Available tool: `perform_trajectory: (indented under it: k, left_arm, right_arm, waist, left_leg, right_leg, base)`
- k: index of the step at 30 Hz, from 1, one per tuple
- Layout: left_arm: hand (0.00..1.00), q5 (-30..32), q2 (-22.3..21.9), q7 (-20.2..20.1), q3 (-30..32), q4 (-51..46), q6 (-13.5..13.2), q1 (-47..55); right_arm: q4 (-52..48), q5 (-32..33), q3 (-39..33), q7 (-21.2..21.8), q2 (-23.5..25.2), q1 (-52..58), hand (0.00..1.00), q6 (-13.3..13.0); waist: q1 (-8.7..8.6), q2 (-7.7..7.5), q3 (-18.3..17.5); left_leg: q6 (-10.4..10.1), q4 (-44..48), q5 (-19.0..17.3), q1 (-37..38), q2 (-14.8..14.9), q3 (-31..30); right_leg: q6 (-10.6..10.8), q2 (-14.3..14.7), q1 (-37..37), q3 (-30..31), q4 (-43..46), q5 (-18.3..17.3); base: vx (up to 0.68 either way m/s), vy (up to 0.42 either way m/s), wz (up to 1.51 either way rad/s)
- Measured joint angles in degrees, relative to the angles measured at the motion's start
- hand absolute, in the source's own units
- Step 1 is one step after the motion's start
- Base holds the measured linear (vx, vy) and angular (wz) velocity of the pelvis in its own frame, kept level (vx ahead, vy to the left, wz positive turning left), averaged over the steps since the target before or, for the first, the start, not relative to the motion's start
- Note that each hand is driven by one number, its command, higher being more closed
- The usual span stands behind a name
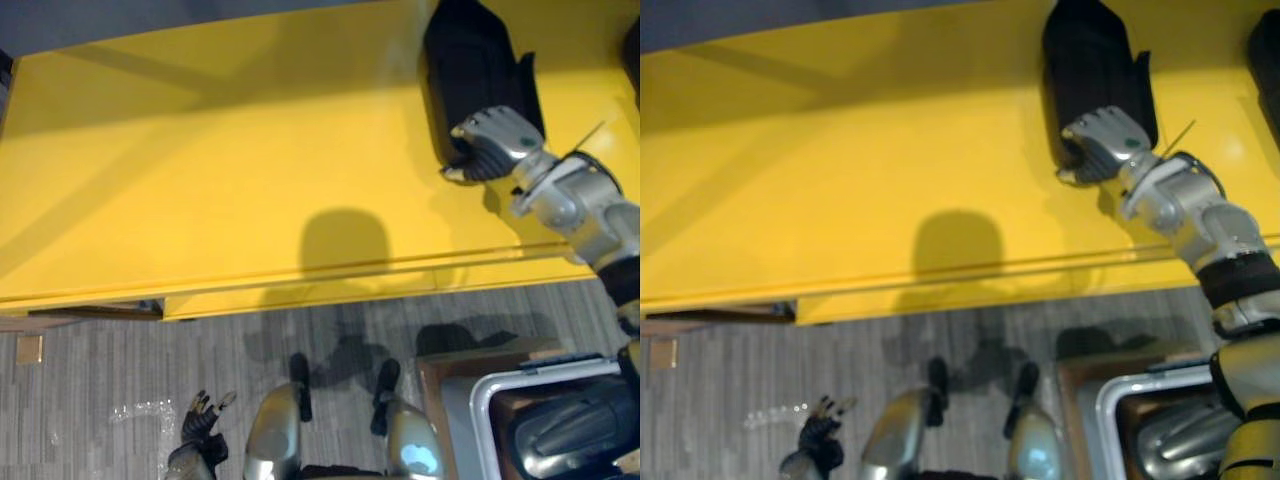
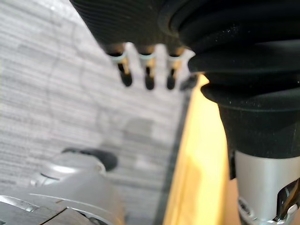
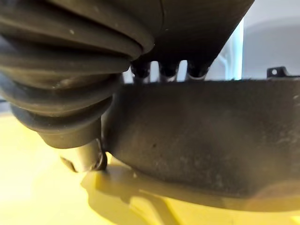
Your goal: Walk over and take plastic housings, then place them on the shelf
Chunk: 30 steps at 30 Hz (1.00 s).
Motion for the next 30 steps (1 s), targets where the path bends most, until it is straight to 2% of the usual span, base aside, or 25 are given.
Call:
perform_trajectory:
  k: [3, 6, 8, 10, 12, 13, 15, 17, 19, 22, 24, 26, 29, 30]
  left_arm:
    - [0.0, 0.01, -0.01, 0.01, -0.01, 0.08, -0.03, 0.02]
    - [0.0, 0.04, -0.11, 0.01, 0.0, 0.3, -0.08, 0.05]
    - [0.0, 0.04, -0.23, 0.01, 0.0, 1.25, -0.03, 0.2]
    - [0.0, 0.04, -0.22, 0.02, 0.12, 2.21, 0.01, 0.78]
    - [0.0, 0.01, -0.24, -0.24, 0.21, 2.72, 0.27, 2.12]
    - [0.0, 0.0, -0.26, -0.51, 0.33, 3.09, 0.38, 2.27]
    - [0.0, -0.06, -0.3, -1.84, 0.77, 5.49, 1.17, 2.54]
    - [0.0, -0.08, -0.74, -2.31, 0.95, 7.14, 1.33, 2.67]
    - [0.0, -0.52, -1.65, -2.43, 1.4, 7.49, 1.67, 2.74]
    - [0.0, -0.63, -3.36, -2.43, 2.74, 8.55, 2.02, 2.57]
    - [0.0, -0.31, -3.75, -2.24, 2.73, 9.11, 2.15, 2.82]
    - [0.0, 0.16, -4.34, -2.07, 2.33, 9.18, 2.09, 3.37]
    - [0.0, 0.28, -5.03, -2.03, 0.82, 9.2, 2.08, 3.54]
    - [0.0, 1.49, -5.15, -1.82, -0.16, 9.26, 2.3, 3.54]
  right_arm:
    - [-1.27, -0.02, -1.02, -3.66, 0.01, 2.1, 0.0, -1.26]
    - [-8.97, 0.06, -8.44, -6.85, 0.54, 6.88, 0.0, -1.72]
    - [-15.65, 0.94, -14.37, -7.56, 2.16, 11.8, 0.0, -1.68]
    - [-22.86, 3.78, -18.49, -6.78, 4.29, 16.95, 0.0, -1.6]
    - [-34.58, 8.14, -23.16, -3.37, 7.25, 24.9, 0.0, -1.55]
    - [-37.2, 8.96, -24.05, -2.33, 8.08, 26.76, 0.0, -1.34]
    - [-44.22, 14.79, -27.74, 1.34, 12.86, 33.91, 0.0, -0.48]
    - [-45.85, 17.14, -30.71, 2.55, 17.84, 38.12, 0.0, 0.61]
    - [-46.44, 20.87, -34.23, 2.73, 23.15, 42.96, 0.0, 2.3]
    - [-46.43, 25.38, -37.62, 1.5, 30.91, 51.61, 0.0, 5.47]
    - [-44.74, 27.95, -38.57, -0.85, 35.33, 56.64, 0.0, 7.41]
    - [-39.91, 31.97, -40.76, -5.09, 41.72, 61.94, 0.0, 9.53]
    - [-32.45, 36.91, -44.28, -9.24, 47.13, 66.98, 0.0, 9.73]
    - [-27.8, 40.89, -46.22, -10.48, 49.25, 69.52, 0.0, 8.16]
  waist:
    - [0.04, 0.05, -0.3]
    - [-0.34, 0.23, -1.23]
    - [-0.69, 0.03, -3.65]
    - [-1.43, -0.65, -6.0]
    - [-2.49, -2.27, -9.39]
    - [-2.68, -2.74, -10.06]
    - [-4.04, -4.68, -12.87]
    - [-5.12, -5.97, -14.79]
    - [-5.34, -6.64, -16.41]
    - [-5.6, -6.45, -18.13]
    - [-6.31, -5.95, -19.26]
    - [-7.27, -4.91, -20.03]
    - [-8.38, -3.54, -20.73]
    - [-8.46, -2.73, -21.17]
  left_leg:
    - [-0.09, -0.81, 0.19, 1.17, -0.03, 0.33]
    - [-0.28, -1.78, 0.46, 1.9, -0.1, 0.48]
    - [-0.44, -2.74, 0.58, 2.52, -0.08, 0.58]
    - [-0.57, -4.05, 0.64, 4.03, -0.08, 0.71]
    - [-0.92, -6.03, 0.83, 5.95, 0.02, 1.5]
    - [-0.98, -6.47, 0.85, 6.57, 0.11, 1.95]
    - [-1.31, -8.17, 0.89, 8.56, 0.18, 2.64]
    - [-1.52, -9.31, 0.91, 10.15, 0.15, 3.52]
    - [-1.69, -10.06, 0.79, 11.56, 0.09, 4.4]
    - [-1.84, -11.08, 0.7, 13.76, -0.22, 5.65]
    - [-1.97, -11.37, 0.61, 14.33, -0.34, 6.43]
    - [-2.05, -11.58, 0.55, 14.95, -0.38, 7.22]
    - [-2.08, -12.06, 0.53, 15.74, -0.3, 8.98]
    - [-2.18, -12.44, 0.46, 16.48, -0.21, 10.21]
  right_leg:
    - [0.0, 0.04, 0.81, 0.22, -0.27, 0.0]
    - [0.01, 0.14, 1.26, 0.27, -0.79, 0.01]
    - [0.08, 0.43, 1.82, 0.24, -1.74, 0.13]
    - [0.09, 0.8, 3.24, 0.22, -3.0, 0.13]
    - [0.11, 1.31, 4.58, 0.64, -4.55, 0.17]
    - [0.1, 1.47, 4.9, 1.03, -4.86, 0.21]
    - [0.13, 1.86, 6.42, 1.54, -6.4, 0.38]
    - [0.17, 2.0, 7.39, 2.11, -7.09, 0.41]
    - [0.26, 2.07, 8.14, 2.87, -7.53, 0.47]
    - [0.47, 1.98, 9.22, 4.07, -7.92, 0.59]
    - [0.66, 1.91, 9.4, 4.68, -8.17, 0.72]
    - [0.74, 1.91, 9.48, 5.35, -8.26, 0.75]
    - [0.87, 2.14, 9.0, 7.08, -8.34, 0.89]
    - [0.9, 2.37, 8.92, 8.13, -8.47, 1.1]
  base:
    - [0.0, -0.001, -0.04]
    - [0.0, 0.0, 0.0]
    - [0.06, -0.022, -0.02]
    - [0.1, -0.028, -0.04]
    - [0.11, -0.034, -0.13]
    - [0.1, -0.028, -0.26]
    - [0.09, -0.021, -0.19]
    - [0.05, -0.004, -0.18]
    - [0.04, 0.013, -0.24]
    - [0.01, 0.025, -0.2]
    - [-0.02, 0.024, -0.18]
    - [-0.04, 0.01, -0.19]
    - [-0.04, -0.001, -0.31]
    - [-0.02, -0.007, -0.37]
